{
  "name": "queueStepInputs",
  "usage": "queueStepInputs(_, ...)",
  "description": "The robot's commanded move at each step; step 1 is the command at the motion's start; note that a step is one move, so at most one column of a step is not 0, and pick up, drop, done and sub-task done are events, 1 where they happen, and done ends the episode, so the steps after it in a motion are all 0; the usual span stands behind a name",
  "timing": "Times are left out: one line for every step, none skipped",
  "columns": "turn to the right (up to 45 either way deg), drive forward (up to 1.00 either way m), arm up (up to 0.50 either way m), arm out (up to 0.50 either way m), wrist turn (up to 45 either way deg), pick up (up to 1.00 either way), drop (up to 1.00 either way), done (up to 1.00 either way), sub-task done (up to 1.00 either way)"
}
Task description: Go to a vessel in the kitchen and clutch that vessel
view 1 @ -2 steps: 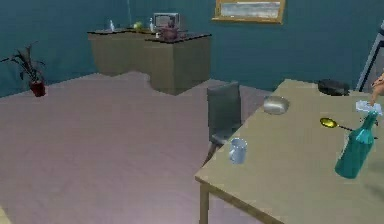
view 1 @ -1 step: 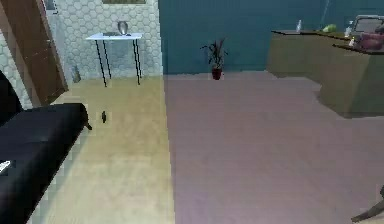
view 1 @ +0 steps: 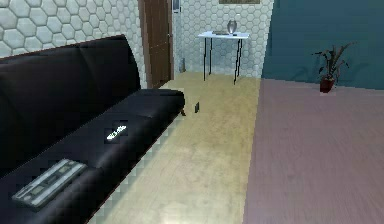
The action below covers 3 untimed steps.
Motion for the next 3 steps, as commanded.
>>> queueStepInputs(0.0,0.00,0.50,0.00,0.0,0.00,0.00,0.00,0.00)
queueStepInputs(0.0,0.00,0.38,0.00,0.0,0.00,0.00,0.00,0.00)
queueStepInputs(0.0,0.00,0.00,0.50,0.0,0.00,0.00,0.00,0.00)
